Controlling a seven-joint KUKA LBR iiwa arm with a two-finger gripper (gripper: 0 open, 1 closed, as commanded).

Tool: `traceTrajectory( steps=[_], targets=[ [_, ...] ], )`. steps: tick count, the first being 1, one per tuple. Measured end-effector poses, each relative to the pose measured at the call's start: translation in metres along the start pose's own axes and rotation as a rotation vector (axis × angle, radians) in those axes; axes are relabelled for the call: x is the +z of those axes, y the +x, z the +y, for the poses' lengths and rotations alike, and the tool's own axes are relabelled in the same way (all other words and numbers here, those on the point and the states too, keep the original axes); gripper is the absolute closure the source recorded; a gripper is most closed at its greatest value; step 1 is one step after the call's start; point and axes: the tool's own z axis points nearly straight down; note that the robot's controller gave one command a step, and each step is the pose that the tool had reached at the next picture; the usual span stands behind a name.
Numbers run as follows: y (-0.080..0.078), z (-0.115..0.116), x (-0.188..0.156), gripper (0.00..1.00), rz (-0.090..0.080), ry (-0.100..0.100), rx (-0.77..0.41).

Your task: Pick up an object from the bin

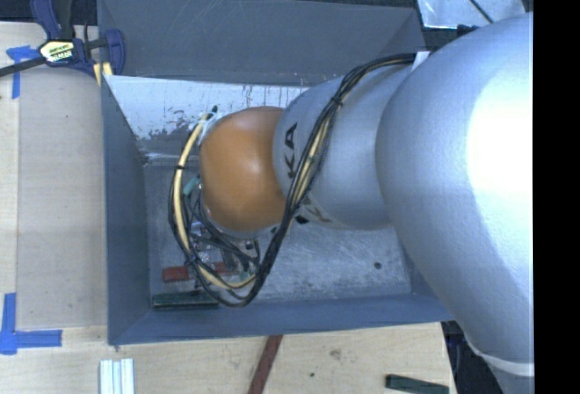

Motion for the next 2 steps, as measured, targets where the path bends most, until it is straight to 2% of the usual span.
traceTrajectory(
  steps=[1, 2],
  targets=[
    [-0.002, 0.005, 0.004, 1.00, -0.004, -0.001, -0.019],
    [-0.001, 0.021, 0.015, 0.00, -0.002, -0.001, -0.046]
  ],
)
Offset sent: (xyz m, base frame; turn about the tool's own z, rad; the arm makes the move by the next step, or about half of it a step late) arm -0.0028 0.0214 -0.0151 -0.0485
